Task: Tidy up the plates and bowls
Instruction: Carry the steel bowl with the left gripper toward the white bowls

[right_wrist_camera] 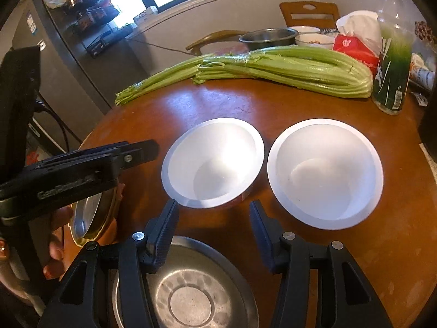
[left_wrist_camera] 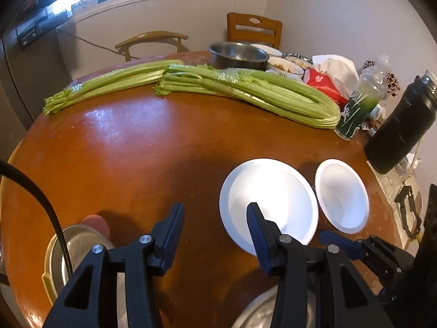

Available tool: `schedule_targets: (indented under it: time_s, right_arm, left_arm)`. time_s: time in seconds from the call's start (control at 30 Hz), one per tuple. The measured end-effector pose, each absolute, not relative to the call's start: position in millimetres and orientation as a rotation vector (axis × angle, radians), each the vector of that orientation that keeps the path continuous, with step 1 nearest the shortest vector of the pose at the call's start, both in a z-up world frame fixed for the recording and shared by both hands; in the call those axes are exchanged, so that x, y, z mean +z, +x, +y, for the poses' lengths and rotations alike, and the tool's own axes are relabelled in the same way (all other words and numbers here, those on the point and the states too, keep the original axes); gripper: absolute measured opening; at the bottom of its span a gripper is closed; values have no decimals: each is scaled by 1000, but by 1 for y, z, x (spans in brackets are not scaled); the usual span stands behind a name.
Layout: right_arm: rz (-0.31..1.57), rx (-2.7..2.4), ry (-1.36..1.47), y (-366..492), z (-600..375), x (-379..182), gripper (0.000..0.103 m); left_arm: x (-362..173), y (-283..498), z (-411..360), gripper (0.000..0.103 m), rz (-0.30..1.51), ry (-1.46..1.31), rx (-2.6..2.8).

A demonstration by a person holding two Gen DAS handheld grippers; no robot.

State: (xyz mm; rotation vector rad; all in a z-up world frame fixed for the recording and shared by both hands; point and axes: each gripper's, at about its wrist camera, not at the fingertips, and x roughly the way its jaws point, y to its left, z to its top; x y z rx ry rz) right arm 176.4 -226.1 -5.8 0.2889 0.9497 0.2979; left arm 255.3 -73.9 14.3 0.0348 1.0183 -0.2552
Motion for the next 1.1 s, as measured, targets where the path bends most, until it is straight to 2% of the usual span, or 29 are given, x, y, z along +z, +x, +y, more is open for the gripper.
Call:
schedule_targets:
  time_s: [0.6,0.73,1.1]
  right_arm:
    - [955,300,244,199,-222,-12,55]
    - [944,309,207,200,-217,-13,55]
    - [929,344,168,189,-209,-9,55]
  left_arm:
    - [-27,286,-91,46,1128,0,-334]
    - [-28,286,-91,43,1125,-5,-345]
    - [-23,273,-89,43,1125,8,-352]
